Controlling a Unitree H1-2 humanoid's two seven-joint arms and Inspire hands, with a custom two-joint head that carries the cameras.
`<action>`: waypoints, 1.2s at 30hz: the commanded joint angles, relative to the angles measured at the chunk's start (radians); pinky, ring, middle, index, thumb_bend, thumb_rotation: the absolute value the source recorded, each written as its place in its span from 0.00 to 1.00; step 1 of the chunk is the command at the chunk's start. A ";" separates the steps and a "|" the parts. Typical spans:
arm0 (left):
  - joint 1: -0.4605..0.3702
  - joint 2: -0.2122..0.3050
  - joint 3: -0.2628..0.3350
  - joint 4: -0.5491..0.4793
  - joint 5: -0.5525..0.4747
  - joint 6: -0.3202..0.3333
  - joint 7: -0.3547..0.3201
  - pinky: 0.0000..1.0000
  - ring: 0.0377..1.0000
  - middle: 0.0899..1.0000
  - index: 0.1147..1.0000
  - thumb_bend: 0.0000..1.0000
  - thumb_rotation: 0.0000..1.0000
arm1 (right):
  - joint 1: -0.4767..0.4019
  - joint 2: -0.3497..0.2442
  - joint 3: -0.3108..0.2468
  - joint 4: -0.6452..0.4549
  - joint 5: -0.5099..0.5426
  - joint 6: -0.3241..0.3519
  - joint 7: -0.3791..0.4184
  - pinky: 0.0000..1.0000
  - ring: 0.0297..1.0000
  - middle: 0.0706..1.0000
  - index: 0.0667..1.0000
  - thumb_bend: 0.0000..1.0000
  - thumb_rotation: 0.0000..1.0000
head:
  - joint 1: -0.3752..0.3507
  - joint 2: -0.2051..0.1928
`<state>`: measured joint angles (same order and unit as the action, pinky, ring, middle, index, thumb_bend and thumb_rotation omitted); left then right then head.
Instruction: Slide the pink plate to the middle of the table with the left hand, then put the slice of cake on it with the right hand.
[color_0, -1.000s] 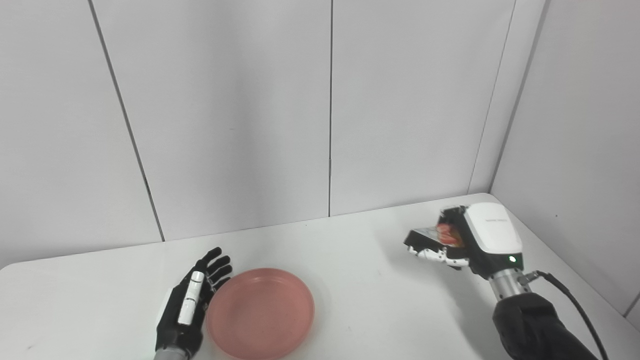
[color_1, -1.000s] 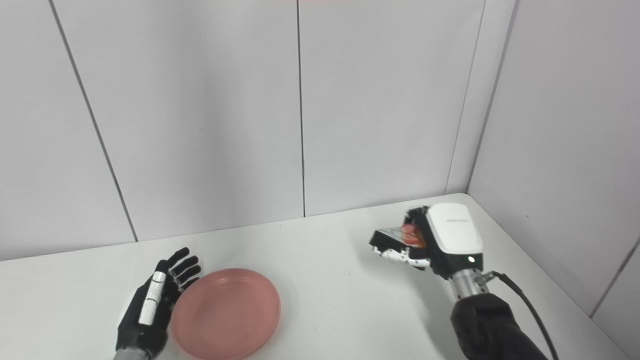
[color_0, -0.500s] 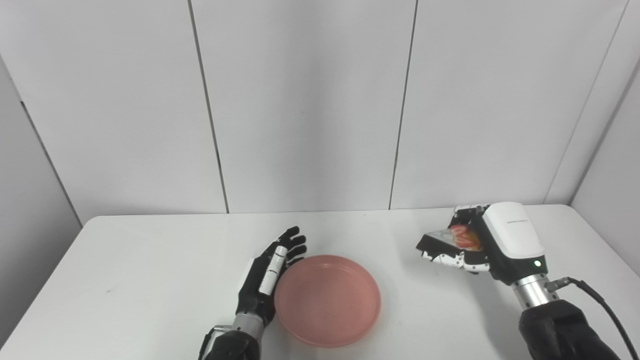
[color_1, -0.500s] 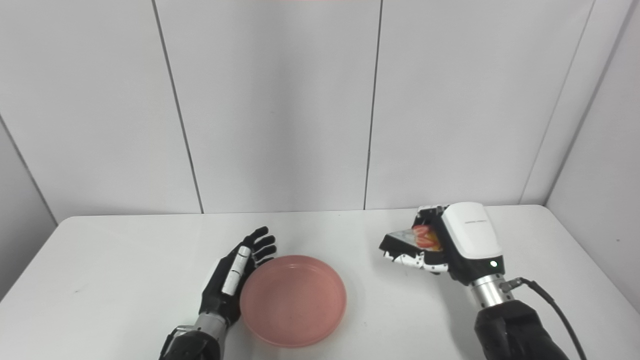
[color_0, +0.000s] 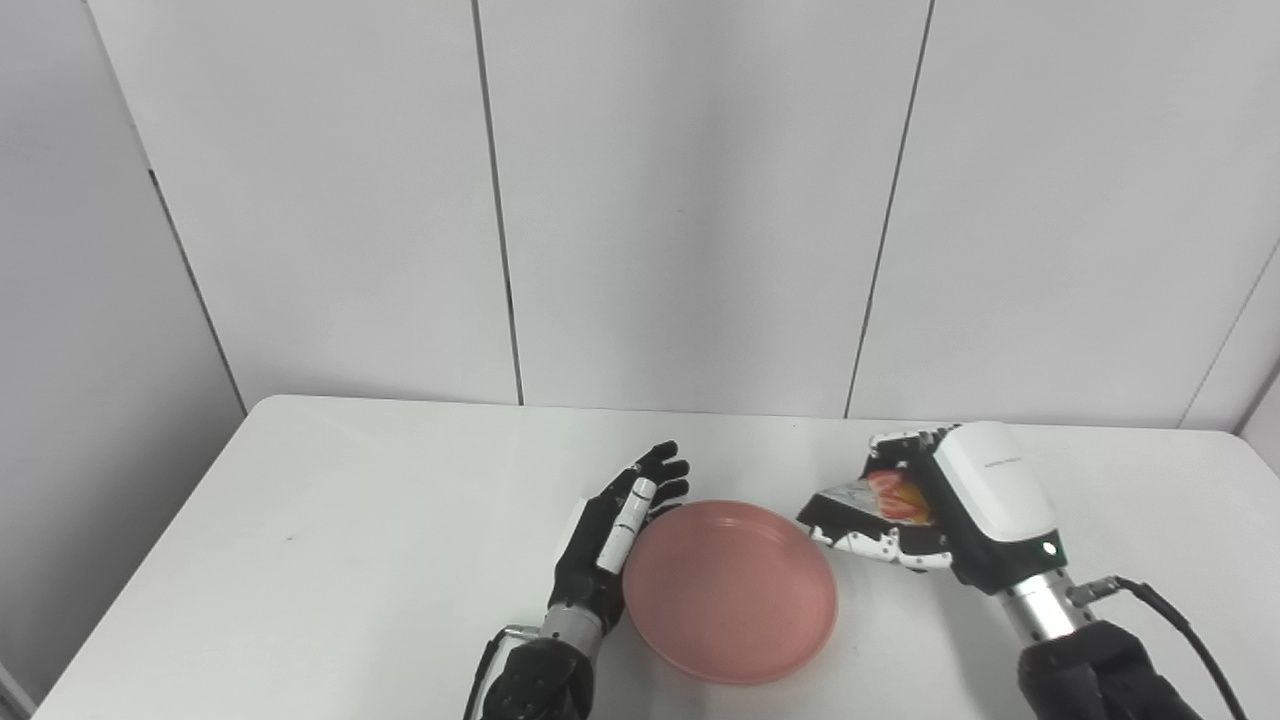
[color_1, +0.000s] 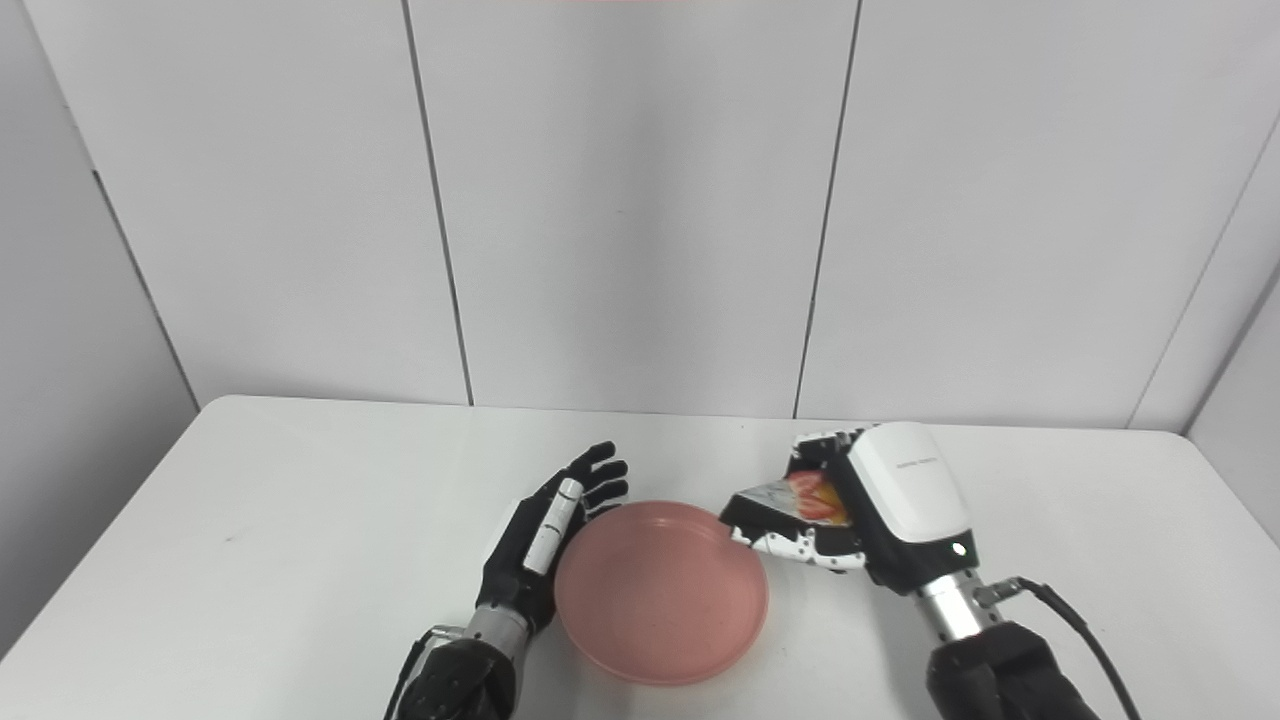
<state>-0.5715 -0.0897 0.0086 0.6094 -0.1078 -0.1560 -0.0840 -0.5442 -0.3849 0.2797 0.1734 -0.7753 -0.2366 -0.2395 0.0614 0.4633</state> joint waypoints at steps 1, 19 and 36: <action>0.029 -0.008 -0.003 0.045 0.001 0.037 0.003 0.80 0.83 0.81 0.78 0.69 0.81 | -0.061 0.011 -0.001 -0.015 0.010 -0.048 -0.003 0.07 0.09 0.13 0.17 0.42 0.53 | 0.000 0.001; 0.037 -0.012 -0.006 0.040 0.005 0.028 0.005 0.77 0.81 0.80 0.78 0.69 0.82 | -0.118 0.121 0.114 0.146 -0.063 -0.098 0.000 0.09 0.11 0.15 0.22 0.45 0.64 | 0.003 0.005; 0.057 -0.011 -0.003 0.012 -0.004 0.042 0.001 0.77 0.82 0.80 0.76 0.69 0.81 | -0.127 0.145 0.192 0.314 -0.103 -0.155 -0.039 0.12 0.14 0.20 0.33 0.46 0.62 | 0.003 0.016</action>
<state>-0.5595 -0.0907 0.0081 0.5978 -0.1101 -0.1700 -0.0844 -0.6231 -0.2419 0.4761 0.5023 -0.8849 -0.3467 -0.2401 0.0644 0.4786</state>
